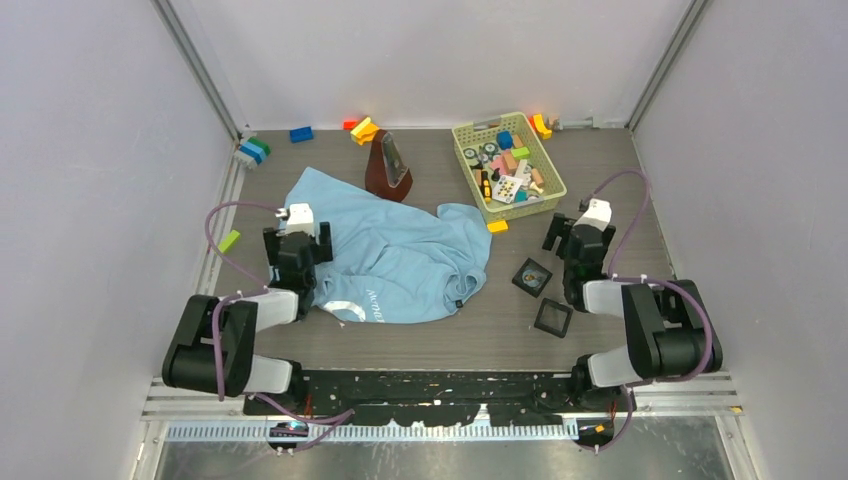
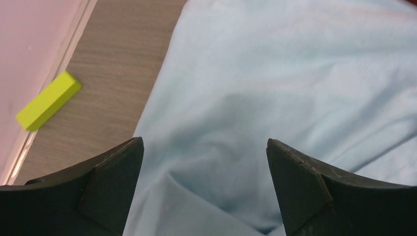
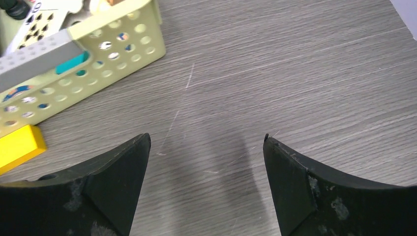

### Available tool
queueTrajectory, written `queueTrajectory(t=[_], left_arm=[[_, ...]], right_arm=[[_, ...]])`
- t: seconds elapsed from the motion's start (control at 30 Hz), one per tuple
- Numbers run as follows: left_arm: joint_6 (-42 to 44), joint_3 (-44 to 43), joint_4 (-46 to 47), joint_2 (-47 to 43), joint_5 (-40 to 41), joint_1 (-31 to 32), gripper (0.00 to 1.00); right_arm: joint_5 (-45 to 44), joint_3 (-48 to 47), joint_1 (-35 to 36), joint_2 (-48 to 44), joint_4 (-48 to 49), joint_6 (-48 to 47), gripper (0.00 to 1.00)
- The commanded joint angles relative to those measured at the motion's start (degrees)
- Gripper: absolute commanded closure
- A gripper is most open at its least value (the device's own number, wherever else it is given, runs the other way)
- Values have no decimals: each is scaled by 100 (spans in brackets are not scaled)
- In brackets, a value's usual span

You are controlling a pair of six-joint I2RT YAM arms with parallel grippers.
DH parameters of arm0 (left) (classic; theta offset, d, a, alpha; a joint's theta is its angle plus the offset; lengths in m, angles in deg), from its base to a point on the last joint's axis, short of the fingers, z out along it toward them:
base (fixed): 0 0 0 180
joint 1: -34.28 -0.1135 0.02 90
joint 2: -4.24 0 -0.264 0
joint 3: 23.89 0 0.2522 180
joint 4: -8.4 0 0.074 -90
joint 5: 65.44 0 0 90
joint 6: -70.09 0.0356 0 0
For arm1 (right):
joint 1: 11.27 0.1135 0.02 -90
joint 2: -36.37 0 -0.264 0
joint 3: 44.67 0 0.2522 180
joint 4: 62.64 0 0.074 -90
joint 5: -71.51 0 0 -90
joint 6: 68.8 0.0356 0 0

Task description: Remove the brooch from the garment

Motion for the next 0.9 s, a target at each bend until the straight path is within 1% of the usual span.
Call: queueTrajectory(t=[0.0,0.03,0.07,0.1,0.17,0.2,0.27,0.3,0.33,0.37,0.4,0.87], left_arm=[[-43,182,1868,513,-1246,-472,2],[20,256,2338,884,-1569,-502,4],[78,348,2995,1209,-1611,-511,6],[63,436,3267,1267,-1571,-524,3],[-145,234,2295,911,-1309,-544,0],[-146,69,2013,942,-1294,-543,0],[-50,-91,2033,1126,-1367,-539,3],[-75,-61,1892,1042,-1396,-539,1],[-81,-75,1832,1008,-1402,-539,0],[-49,-122,1860,1070,-1414,-539,0],[-38,-97,1967,1094,-1408,-536,0],[-37,-121,1884,1087,-1449,-539,0]], right_arm=[[-266,229,-200,693,1963,94,11],[-279,243,-213,820,2238,99,11],[-326,220,-218,948,2258,78,11],[-320,164,-226,912,2004,101,12],[-330,165,-230,957,2128,89,12],[-304,167,-225,962,2097,58,13],[-219,144,-230,973,2036,45,15],[-208,131,-231,979,2052,54,15],[-258,123,-234,967,2015,58,13],[-276,113,-237,963,1968,83,4],[-306,119,-229,963,2020,82,2],[-299,133,-228,962,2022,82,0]])
